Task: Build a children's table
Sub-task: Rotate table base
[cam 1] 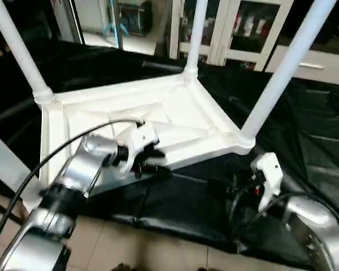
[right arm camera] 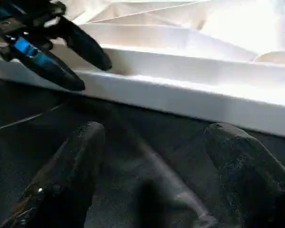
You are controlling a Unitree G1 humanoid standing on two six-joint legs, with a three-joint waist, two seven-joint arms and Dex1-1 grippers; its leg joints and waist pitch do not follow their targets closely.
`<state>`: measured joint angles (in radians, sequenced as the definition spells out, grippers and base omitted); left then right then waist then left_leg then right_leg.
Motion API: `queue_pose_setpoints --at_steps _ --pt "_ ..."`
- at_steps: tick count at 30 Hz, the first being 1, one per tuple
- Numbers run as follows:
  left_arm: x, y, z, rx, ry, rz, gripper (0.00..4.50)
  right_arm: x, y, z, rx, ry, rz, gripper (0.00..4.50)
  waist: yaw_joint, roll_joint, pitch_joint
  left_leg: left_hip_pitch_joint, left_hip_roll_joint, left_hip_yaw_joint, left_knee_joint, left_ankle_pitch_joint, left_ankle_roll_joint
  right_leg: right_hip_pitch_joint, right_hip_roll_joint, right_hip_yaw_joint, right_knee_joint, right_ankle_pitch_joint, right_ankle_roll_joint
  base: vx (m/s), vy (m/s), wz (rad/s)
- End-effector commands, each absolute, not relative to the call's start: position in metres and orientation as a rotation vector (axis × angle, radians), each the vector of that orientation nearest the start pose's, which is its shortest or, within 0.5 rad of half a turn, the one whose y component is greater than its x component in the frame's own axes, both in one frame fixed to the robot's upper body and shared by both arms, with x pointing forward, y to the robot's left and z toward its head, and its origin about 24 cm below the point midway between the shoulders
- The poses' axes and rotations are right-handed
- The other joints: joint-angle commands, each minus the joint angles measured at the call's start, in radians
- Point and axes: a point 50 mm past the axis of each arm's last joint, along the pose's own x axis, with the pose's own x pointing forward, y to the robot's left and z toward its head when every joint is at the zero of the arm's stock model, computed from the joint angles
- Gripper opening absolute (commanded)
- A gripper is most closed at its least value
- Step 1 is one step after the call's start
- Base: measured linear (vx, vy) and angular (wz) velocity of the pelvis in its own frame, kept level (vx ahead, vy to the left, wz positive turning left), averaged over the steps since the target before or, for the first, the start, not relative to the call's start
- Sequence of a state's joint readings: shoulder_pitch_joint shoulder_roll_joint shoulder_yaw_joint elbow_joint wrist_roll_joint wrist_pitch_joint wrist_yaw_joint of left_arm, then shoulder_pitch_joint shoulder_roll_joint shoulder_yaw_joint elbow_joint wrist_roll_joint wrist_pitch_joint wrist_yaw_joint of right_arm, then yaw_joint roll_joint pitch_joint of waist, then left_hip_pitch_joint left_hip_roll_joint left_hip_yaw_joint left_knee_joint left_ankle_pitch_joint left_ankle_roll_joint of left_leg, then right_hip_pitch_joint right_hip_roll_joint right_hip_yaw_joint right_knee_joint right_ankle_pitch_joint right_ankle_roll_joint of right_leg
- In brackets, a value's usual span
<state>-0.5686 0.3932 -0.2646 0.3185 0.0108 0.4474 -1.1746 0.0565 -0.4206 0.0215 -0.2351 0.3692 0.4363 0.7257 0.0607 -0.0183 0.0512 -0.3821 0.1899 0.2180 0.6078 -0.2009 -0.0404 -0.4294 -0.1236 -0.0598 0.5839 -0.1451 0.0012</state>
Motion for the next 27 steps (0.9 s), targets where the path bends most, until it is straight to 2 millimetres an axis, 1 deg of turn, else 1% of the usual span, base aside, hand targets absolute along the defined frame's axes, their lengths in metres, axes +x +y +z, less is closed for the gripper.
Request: queue_pose_setpoints --at_steps 1,2,3,4,6,8,9,11,12,13,14,16,20,21,22,23,24,25,26,27 --pt "0.31 0.129 0.083 0.37 0.522 -1.261 2.99 0.218 -0.172 0.062 0.043 0.289 0.841 3.64 -0.001 0.0 -0.063 0.023 0.042 -0.025 -0.089 -0.219 0.025 0.052 -0.024 0.034 -0.054 -0.244 -0.183 0.0 0.0 0.0" --pt "0.31 0.129 0.083 0.37 0.522 -1.261 3.04 0.218 -0.172 0.062 0.043 0.289 0.841 3.64 -0.002 -0.003 -0.062 0.022 0.04 -0.024 -0.089 -0.224 0.023 0.049 -0.022 0.033 -0.056 -0.256 -0.172 0.0 0.0 0.0" --pt "0.309 0.135 0.081 0.415 0.544 -1.24 3.1 0.216 -0.172 0.061 0.042 0.29 0.841 3.64 -0.003 0.0 -0.062 0.02 0.038 -0.026 -0.09 -0.233 0.019 0.05 -0.022 0.033 -0.057 -0.271 -0.165 0.0 0.0 0.0" --pt "0.309 0.139 0.079 0.443 0.554 -1.224 3.33 0.215 -0.172 0.06 0.042 0.292 0.84 3.64 -0.004 -0.001 -0.062 0.02 0.039 -0.026 -0.091 -0.238 0.017 0.05 -0.021 0.033 -0.06 -0.28 -0.159 0.0 0.0 0.0" --pt "0.31 0.143 0.078 0.469 0.559 -1.193 3.49 0.214 -0.171 0.06 0.045 0.294 0.84 3.64 -0.006 -0.001 -0.063 0.019 0.038 -0.029 -0.092 -0.249 0.009 0.05 -0.021 0.032 -0.061 -0.3 -0.144 0.0 0.0 0.0" --pt "0.31 0.146 0.078 0.482 0.568 -1.163 3.66 0.212 -0.17 0.059 0.051 0.298 0.843 3.64 -0.008 -0.001 -0.064 0.019 0.038 -0.03 -0.092 -0.249 0.005 0.049 -0.02 0.032 -0.061 -0.295 -0.143 0.0 0.0 0.0" --pt "0.309 0.147 0.078 0.49 0.579 -1.159 3.66 0.211 -0.169 0.059 0.053 0.3 0.847 3.64 -0.008 -0.001 -0.064 0.021 0.038 -0.029 -0.091 -0.252 0.004 0.047 -0.02 0.033 -0.061 -0.292 -0.146 0.0 0.0 0.0" --pt "0.309 0.15 0.075 0.518 0.596 -1.148 3.94 0.21 -0.168 0.058 0.044 0.308 0.853 3.64 -0.007 0.0 -0.065 0.02 0.038 -0.03 -0.091 -0.241 0.006 0.048 -0.018 0.032 -0.058 -0.27 -0.152 0.0 0.0 0.0" --pt "0.309 0.152 0.073 0.537 0.603 -1.139 4.01 0.21 -0.168 0.058 0.042 0.31 0.855 3.64 -0.008 -0.001 -0.065 0.02 0.038 -0.03 -0.091 -0.238 0.006 0.047 -0.018 0.033 -0.057 -0.263 -0.153 0.0 0.0 0.0" --pt "0.31 0.153 0.072 0.549 0.608 -1.132 4.01 0.21 -0.168 0.058 0.043 0.311 0.856 3.64 -0.008 0.0 -0.065 0.021 0.038 -0.03 -0.091 -0.235 0.007 0.047 -0.018 0.032 -0.056 -0.259 -0.154 0.0 0.0 0.0" --pt "0.31 0.154 0.071 0.568 0.606 -1.123 4.01 0.209 -0.168 0.058 0.044 0.31 0.856 3.64 -0.008 -0.002 -0.065 0.02 0.038 -0.03 -0.09 -0.235 0.01 0.048 -0.017 0.032 -0.057 -0.257 -0.154 0.0 0.0 0.0" --pt "0.313 0.156 0.07 0.597 0.594 -1.092 4.01 0.21 -0.168 0.058 0.044 0.31 0.856 3.64 -0.008 -0.001 -0.065 0.02 0.037 -0.029 -0.089 -0.233 0.01 0.048 -0.017 0.033 -0.056 -0.252 -0.156 0.0 0.0 0.0" --pt "0.313 0.156 0.07 0.597 0.594 -1.092 4.01 0.21 -0.168 0.058 0.044 0.31 0.856 3.64 -0.008 -0.001 -0.065 0.02 0.037 -0.029 -0.089 -0.233 0.01 0.048 -0.017 0.033 -0.056 -0.252 -0.156 0.0 0.0 0.0" --pt "0.331 0.149 0.078 0.686 0.442 -0.996 4.01 0.211 -0.168 0.058 0.039 0.309 0.85 3.64 -0.004 -0.007 -0.065 0.022 0.035 -0.029 -0.088 -0.262 0.01 0.044 -0.018 0.032 -0.064 -0.3 -0.137 0.0 0.0 0.0" --pt "0.331 0.149 0.078 0.686 0.442 -0.996 4.01 0.211 -0.168 0.058 0.039 0.309 0.85 3.64 -0.003 -0.007 -0.064 0.022 0.037 -0.031 -0.089 -0.278 0.003 0.044 -0.019 0.032 -0.066 -0.318 -0.13 0.0 0.0 0.0" --pt "0.336 0.146 0.08 0.702 0.407 -0.978 4.01 0.211 -0.168 0.058 0.038 0.308 0.849 3.64 -0.003 -0.007 -0.065 0.021 0.037 -0.032 -0.09 -0.28 0.0 0.046 -0.02 0.032 -0.065 -0.322 -0.128 0.0 0.0 0.0" --pt "0.34 0.142 0.084 0.725 0.366 -0.97 4.01 0.212 -0.169 0.058 0.036 0.308 0.845 3.64 -0.003 -0.009 -0.064 0.019 0.037 -0.035 -0.091 -0.294 -0.003 0.045 -0.02 0.031 -0.069 -0.348 -0.113 0.0 0.0 0.0" --pt "0.341 0.14 0.085 0.733 0.351 -0.969 4.01 0.212 -0.17 0.058 0.035 0.308 0.843 3.64 -0.003 -0.01 -0.064 0.02 0.036 -0.034 -0.091 -0.298 -0.004 0.043 -0.02 0.031 -0.072 -0.355 -0.11 0.0 0.0 0.0" --pt "0.344 0.137 0.086 0.738 0.337 -0.958 4.01 0.213 -0.17 0.059 0.034 0.307 0.839 3.64 -0.003 -0.011 -0.064 0.019 0.036 -0.036 -0.092 -0.308 -0.007 0.044 -0.02 0.031 -0.072 -0.366 -0.107 0.0 0.0 0.0" --pt "0.347 0.135 0.087 0.748 0.321 -0.951 4.01 0.213 -0.172 0.059 0.033 0.306 0.835 3.64 -0.003 -0.009 -0.064 0.02 0.036 -0.036 -0.092 -0.309 -0.009 0.043 -0.02 0.03 -0.073 -0.369 -0.105 0.0 0.0 0.0"
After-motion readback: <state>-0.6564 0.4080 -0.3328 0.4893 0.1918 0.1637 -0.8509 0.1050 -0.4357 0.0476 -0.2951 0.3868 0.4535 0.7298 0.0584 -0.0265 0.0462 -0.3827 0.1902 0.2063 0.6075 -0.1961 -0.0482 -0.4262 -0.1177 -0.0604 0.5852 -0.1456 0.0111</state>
